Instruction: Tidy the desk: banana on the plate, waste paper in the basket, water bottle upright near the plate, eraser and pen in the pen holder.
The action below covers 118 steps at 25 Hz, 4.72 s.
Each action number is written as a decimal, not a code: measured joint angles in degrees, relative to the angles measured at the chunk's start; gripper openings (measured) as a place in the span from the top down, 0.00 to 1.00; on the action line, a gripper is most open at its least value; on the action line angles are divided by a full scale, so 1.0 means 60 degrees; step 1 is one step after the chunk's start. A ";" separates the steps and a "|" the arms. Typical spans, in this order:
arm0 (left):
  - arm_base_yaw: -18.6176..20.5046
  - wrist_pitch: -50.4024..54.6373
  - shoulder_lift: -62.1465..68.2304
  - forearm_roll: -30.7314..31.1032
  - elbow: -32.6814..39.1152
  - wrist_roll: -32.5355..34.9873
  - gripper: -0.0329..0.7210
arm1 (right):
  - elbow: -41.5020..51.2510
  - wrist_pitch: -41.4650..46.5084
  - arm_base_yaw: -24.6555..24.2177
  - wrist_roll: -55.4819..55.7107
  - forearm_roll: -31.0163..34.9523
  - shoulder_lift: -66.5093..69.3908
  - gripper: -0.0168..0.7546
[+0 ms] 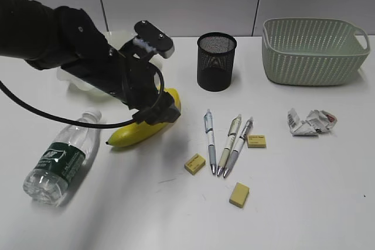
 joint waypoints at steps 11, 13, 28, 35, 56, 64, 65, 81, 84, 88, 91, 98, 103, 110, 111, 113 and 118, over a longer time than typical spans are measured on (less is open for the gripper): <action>0.0001 -0.1195 0.0963 0.0448 -0.0061 -0.0187 0.15 | 0.0000 0.0000 0.0000 0.0000 0.0000 0.0000 0.62; 0.0001 -0.1322 0.1162 0.0469 -0.0061 -0.0194 0.16 | 0.0000 0.0000 0.0000 0.0000 0.0000 0.0000 0.62; 0.0029 -0.0776 0.0304 0.0347 -0.0061 -0.0205 0.52 | 0.0000 0.0000 0.0000 0.0000 0.0000 0.0000 0.62; 0.0387 -0.3188 -0.1824 0.0381 -0.0061 -0.0205 0.52 | 0.0000 0.0000 0.0000 0.0000 0.0000 0.0000 0.62; 0.1875 -0.6028 0.1155 0.0315 -0.0077 -0.0326 0.49 | 0.0000 0.0000 0.0000 0.0000 0.0000 0.0000 0.62; 0.1875 -0.6074 0.1136 -0.0161 -0.0187 -0.0355 0.21 | 0.0000 0.0000 0.0000 0.0000 0.0000 0.0000 0.62; 0.1875 -0.6045 0.1104 -0.0337 -0.0196 -0.0355 0.20 | 0.0000 0.0000 0.0000 0.0000 0.0000 0.0000 0.62; 0.3096 -0.1462 -0.6066 -0.2086 0.3183 -0.0358 0.40 | 0.0000 0.0000 0.0000 0.0000 0.0000 0.0000 0.62; 0.3307 -0.0198 -0.8736 -0.1989 0.4249 -0.0441 0.41 | 0.0000 0.0000 0.0000 0.0000 0.0000 0.0000 0.62; 0.3464 0.1886 -1.1992 -0.0156 0.4830 -0.2679 0.40 | 0.0000 0.0000 0.0000 0.0000 0.0000 0.0000 0.62; 0.3491 0.3989 -1.3471 0.2560 0.4898 -0.5361 0.40 | 0.0000 0.0000 0.0000 0.0000 0.0000 0.0000 0.62; 0.3491 0.7088 -1.6055 0.5387 0.5145 -0.8133 0.42 | 0.0000 0.0000 0.0000 0.0000 0.0000 0.0000 0.62; 0.3491 0.6971 -1.7472 0.5513 0.5811 -0.8424 0.46 | -0.0017 0.0000 0.0000 -0.0074 0.0057 0.0000 0.62; 0.3510 0.6843 -1.8336 0.5524 0.5925 -0.8461 0.48 | -0.0237 -0.0839 0.0000 -0.0902 0.0867 0.1824 0.60; 0.3522 0.6843 -1.8336 0.5524 0.5925 -0.8461 0.48 | -0.0271 -0.1208 0.0000 -0.1075 0.1000 0.2282 0.58; 0.3522 0.6843 -1.8336 0.5524 0.5925 -0.8461 0.48 | -0.0325 -0.2000 0.0000 -0.1381 0.1349 0.3602 0.53; 0.3522 0.6843 -1.8336 0.5515 0.5925 -0.8461 0.48 | -0.0742 -0.3986 0.0000 -0.2395 0.1937 0.7741 0.43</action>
